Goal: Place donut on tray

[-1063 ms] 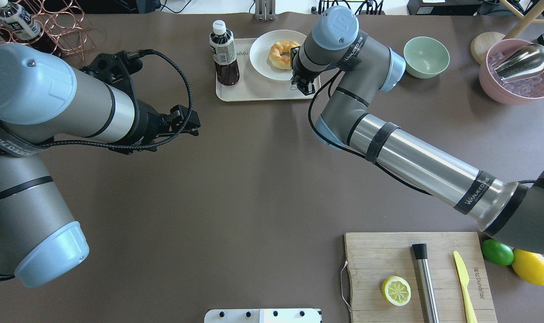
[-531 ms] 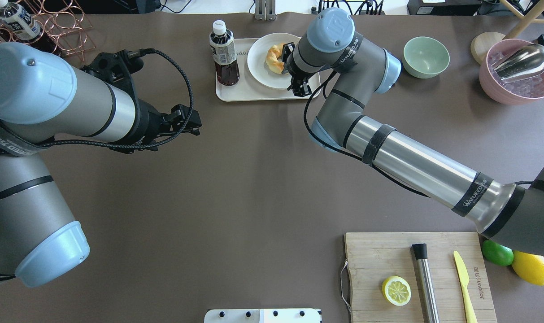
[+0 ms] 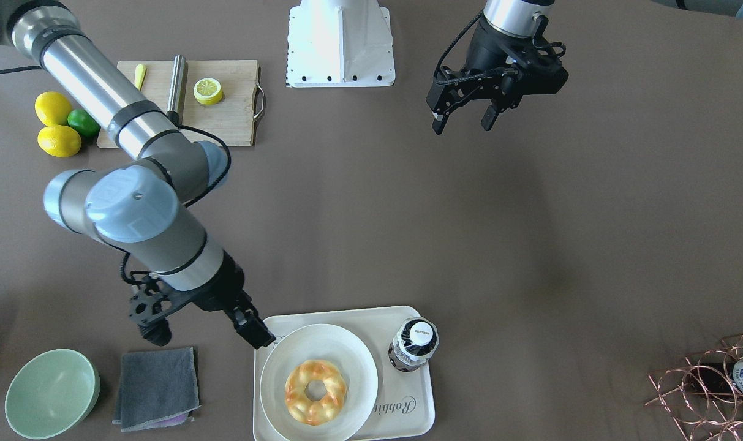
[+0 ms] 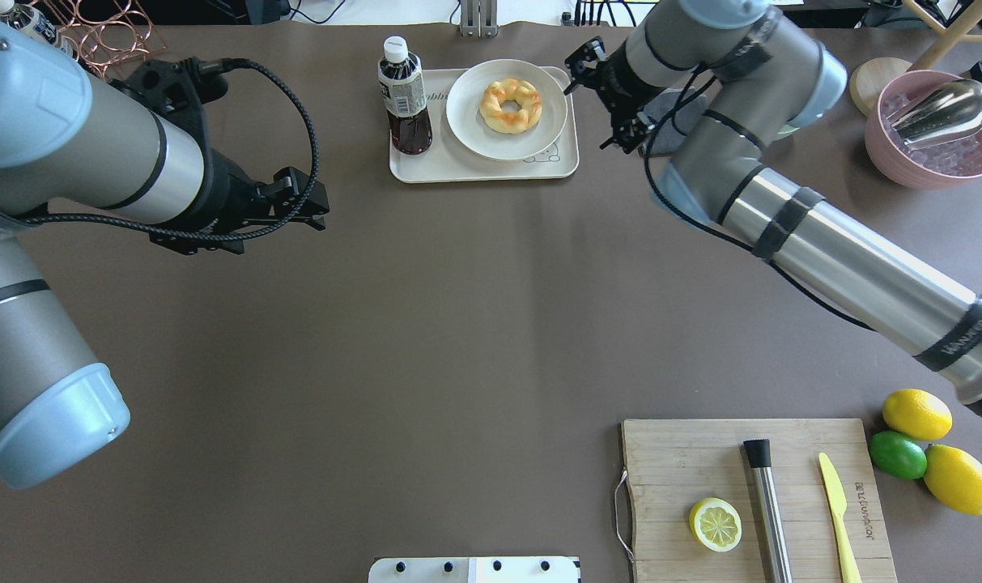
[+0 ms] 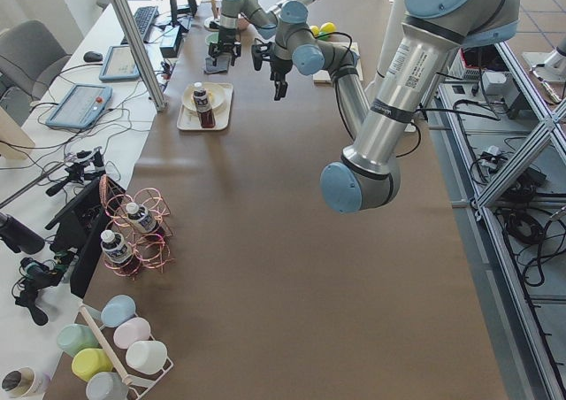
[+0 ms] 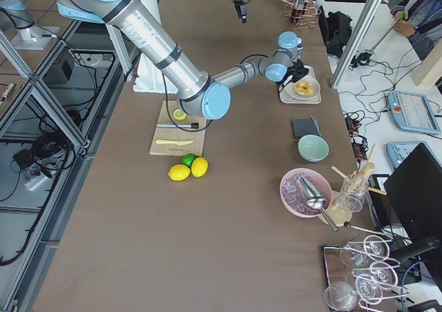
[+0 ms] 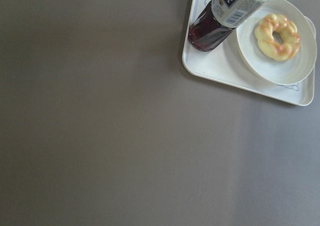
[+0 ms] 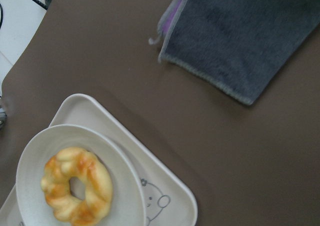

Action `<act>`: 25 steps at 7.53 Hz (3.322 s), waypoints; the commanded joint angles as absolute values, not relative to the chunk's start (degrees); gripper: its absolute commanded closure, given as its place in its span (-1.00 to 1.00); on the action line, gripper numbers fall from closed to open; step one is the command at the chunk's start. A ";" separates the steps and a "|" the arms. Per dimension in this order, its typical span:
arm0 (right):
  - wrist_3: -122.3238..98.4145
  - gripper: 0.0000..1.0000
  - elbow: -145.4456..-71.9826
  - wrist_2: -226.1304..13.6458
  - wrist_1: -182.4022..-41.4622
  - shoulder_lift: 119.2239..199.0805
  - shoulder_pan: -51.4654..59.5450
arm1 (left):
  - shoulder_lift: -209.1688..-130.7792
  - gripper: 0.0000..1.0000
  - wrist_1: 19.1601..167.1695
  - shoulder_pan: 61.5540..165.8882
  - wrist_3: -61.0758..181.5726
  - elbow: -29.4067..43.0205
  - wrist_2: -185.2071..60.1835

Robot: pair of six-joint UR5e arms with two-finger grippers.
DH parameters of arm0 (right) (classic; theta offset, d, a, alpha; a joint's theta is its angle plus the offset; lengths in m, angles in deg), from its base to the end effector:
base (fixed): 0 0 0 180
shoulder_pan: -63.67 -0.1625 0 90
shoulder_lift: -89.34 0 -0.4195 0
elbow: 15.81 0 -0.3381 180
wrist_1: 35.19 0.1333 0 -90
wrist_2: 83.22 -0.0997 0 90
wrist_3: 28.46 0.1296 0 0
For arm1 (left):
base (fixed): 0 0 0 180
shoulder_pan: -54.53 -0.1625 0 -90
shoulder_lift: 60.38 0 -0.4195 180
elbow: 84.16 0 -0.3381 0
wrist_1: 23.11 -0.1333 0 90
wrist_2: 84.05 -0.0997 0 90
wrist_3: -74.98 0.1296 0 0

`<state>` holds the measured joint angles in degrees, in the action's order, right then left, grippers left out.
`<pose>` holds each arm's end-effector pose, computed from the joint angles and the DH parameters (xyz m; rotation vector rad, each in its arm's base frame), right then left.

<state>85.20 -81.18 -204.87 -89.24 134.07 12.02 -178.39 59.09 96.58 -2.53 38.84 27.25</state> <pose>-0.4212 -0.6376 0.3161 -0.2682 -1.0941 0.9074 0.3264 -0.4105 0.2296 0.1145 0.9763 -0.3014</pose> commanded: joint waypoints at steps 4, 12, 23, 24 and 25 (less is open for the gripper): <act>30.07 -1.00 -89.37 -224.09 -89.41 158.92 -9.25 | -170.01 -0.93 46.41 110.57 34.41 43.10 39.16; -2.72 -1.00 -93.86 -228.25 -97.65 174.06 -22.27 | -156.38 -0.93 49.48 122.53 55.69 42.14 44.63; -26.00 -1.00 -98.40 -225.34 -116.36 174.86 -31.44 | -140.36 -0.94 70.40 139.68 75.67 19.64 55.09; -25.73 -1.00 -102.60 -224.90 -122.92 174.51 -30.47 | -139.84 -0.94 70.84 140.65 76.29 19.81 54.56; -25.64 -1.00 -106.30 -221.59 -125.77 174.77 -30.20 | -139.05 -0.94 72.06 142.49 80.39 18.33 54.56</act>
